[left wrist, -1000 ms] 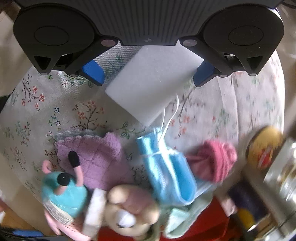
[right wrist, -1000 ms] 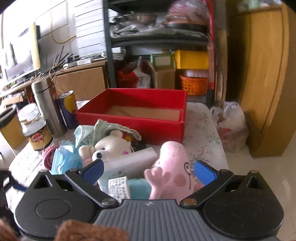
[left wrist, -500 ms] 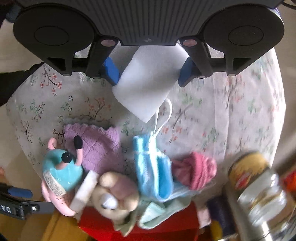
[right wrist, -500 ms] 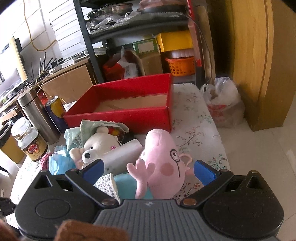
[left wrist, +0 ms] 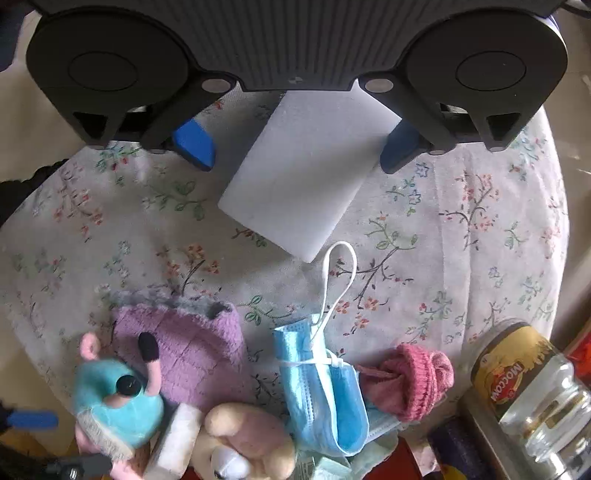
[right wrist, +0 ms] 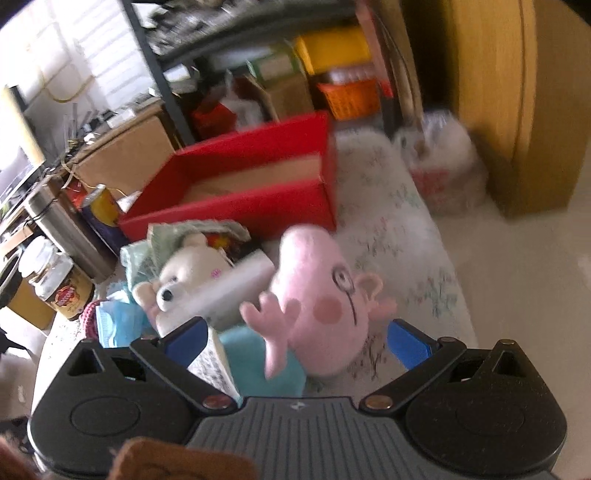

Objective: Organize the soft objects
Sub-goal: 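Grasp the white sponge block with the left gripper while the right gripper grasps the pink pig plush, then lift and carry the sponge block and pig plush over the red box with both grippers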

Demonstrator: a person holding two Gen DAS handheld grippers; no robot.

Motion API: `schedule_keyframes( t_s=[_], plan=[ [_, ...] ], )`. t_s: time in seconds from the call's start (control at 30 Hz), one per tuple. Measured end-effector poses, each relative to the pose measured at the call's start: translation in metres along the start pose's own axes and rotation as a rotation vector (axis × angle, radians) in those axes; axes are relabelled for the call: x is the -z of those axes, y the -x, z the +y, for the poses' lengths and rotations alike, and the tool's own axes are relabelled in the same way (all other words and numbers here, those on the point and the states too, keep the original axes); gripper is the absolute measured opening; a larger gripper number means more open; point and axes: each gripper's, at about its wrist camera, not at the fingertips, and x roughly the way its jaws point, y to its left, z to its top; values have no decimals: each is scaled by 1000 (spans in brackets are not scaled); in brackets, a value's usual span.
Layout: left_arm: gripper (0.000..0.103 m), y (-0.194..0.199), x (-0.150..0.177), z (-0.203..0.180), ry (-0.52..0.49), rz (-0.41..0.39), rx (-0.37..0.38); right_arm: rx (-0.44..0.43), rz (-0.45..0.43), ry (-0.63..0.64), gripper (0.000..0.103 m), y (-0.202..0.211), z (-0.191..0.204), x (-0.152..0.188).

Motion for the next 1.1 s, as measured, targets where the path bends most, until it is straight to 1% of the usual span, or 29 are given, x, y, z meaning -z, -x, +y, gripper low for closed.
schedule_keyframes(
  t_s=[0.03,0.07,0.1,0.13,0.2,0.27,0.33,0.4,0.47,0.5,0.53,0.63,0.7,0.73,0.77,0.87,0.93,1.0,1.1],
  plan=[
    [68,4,-1,-1,10,-20,-1,-9,18,-24,79,-3,-3,0],
    [67,6,-4,-2,11,-33,4,-26,46,-54,78,-7,-5,0],
    [62,9,-5,0,27,-43,18,-55,80,-95,78,-11,-9,-2],
    [60,11,-5,3,53,-47,42,-73,94,-135,78,-12,-12,-3],
    [59,16,-6,10,87,-51,99,-61,90,-201,78,-13,-18,-5],
    [58,20,-6,15,115,-59,137,-22,87,-221,78,-16,-21,-6],
    [58,24,-8,21,154,-67,200,-11,102,-241,76,-25,-22,-4],
    [58,23,-12,27,180,-78,235,-62,150,-295,72,-38,-25,-2],
    [59,30,-15,28,193,-98,257,-117,186,-391,70,-50,-34,0],
    [59,31,-17,26,196,-105,268,-133,198,-424,70,-53,-36,-1],
    [60,32,-17,26,203,-112,276,-132,197,-431,70,-54,-37,-4],
    [60,38,-22,26,211,-130,283,-122,201,-402,69,-56,-30,-4],
    [60,40,-26,24,214,-139,284,-88,199,-314,63,-55,-16,-5],
    [61,41,-29,22,210,-145,284,-89,192,-276,62,-55,-10,-4],
    [61,39,-31,19,207,-151,281,-92,185,-253,58,-55,-6,-3],
    [64,35,-35,15,199,-169,272,-91,167,-185,56,-55,1,-4],
    [64,30,-37,12,207,-175,277,-107,174,-203,55,-57,-4,-4],
    [64,31,-42,12,221,-188,282,-125,180,-223,52,-54,-9,-4],
    [64,36,-47,9,217,-223,276,-133,151,-180,52,-39,-10,-1]
  ],
)
